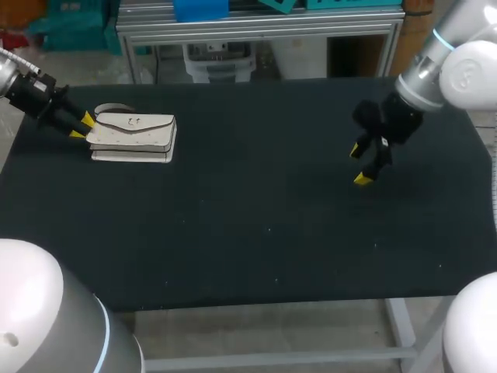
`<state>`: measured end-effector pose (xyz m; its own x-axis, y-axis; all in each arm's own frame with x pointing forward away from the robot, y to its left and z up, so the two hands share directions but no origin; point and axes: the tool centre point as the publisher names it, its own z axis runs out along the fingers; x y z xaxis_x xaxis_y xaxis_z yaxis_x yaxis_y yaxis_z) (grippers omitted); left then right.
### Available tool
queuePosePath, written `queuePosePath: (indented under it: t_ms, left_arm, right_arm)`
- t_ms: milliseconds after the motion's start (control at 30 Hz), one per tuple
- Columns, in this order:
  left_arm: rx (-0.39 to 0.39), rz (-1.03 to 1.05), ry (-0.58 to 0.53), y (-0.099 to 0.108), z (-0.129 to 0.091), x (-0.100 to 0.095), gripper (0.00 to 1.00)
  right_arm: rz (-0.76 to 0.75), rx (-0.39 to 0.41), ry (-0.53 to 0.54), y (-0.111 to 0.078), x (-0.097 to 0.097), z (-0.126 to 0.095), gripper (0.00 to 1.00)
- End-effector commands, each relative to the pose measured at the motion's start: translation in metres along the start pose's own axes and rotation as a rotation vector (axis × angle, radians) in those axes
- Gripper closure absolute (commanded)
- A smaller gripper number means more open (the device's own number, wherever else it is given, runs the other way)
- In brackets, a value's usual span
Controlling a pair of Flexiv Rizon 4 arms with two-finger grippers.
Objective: Pick up the bag, open it, inspect its contents, close it, and place it on the opposite side
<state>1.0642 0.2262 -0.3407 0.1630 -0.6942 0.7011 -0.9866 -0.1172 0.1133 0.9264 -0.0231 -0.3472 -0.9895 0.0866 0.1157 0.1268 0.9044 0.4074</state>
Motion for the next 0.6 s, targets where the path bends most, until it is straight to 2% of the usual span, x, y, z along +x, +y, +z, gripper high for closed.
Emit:
queuePosePath:
  t_ms: [33, 167, 267, 300, 433, 500, 533, 600]
  left_arm:
    - [-0.044, 0.000, -0.009, -0.012, 0.003, -0.002, 0.61]
    - [-0.083, 0.001, -0.004, -0.014, 0.008, -0.005, 0.66]
    - [-0.117, 0.014, -0.017, -0.011, 0.013, -0.004, 0.61]
    - [-0.122, 0.017, -0.023, -0.011, 0.014, -0.004, 0.62]
    - [-0.142, 0.030, -0.044, -0.011, 0.018, -0.003, 0.73]
    - [-0.146, 0.034, -0.051, -0.012, 0.020, -0.002, 0.86]
    - [-0.148, 0.035, -0.051, -0.011, 0.020, -0.001, 1.00]
    - [-0.150, 0.040, -0.050, -0.008, 0.022, 0.003, 1.00]
  right_arm:
    - [0.000, 0.000, 0.001, 0.000, -0.001, 0.001, 0.00]
    - [0.000, 0.000, 0.001, 0.000, -0.001, 0.001, 0.00]
    - [0.000, 0.000, 0.001, 0.000, -0.001, 0.001, 0.00]
    - [0.000, 0.000, 0.001, 0.000, -0.001, 0.001, 0.00]
    - [0.000, 0.000, 0.001, 0.000, -0.001, 0.001, 0.00]
    - [0.000, 0.000, 0.001, 0.000, -0.001, 0.001, 0.00]
    - [0.000, 0.000, 0.001, 0.000, -0.001, 0.001, 0.00]
    - [0.000, 0.000, 0.001, 0.000, -0.001, 0.001, 0.00]
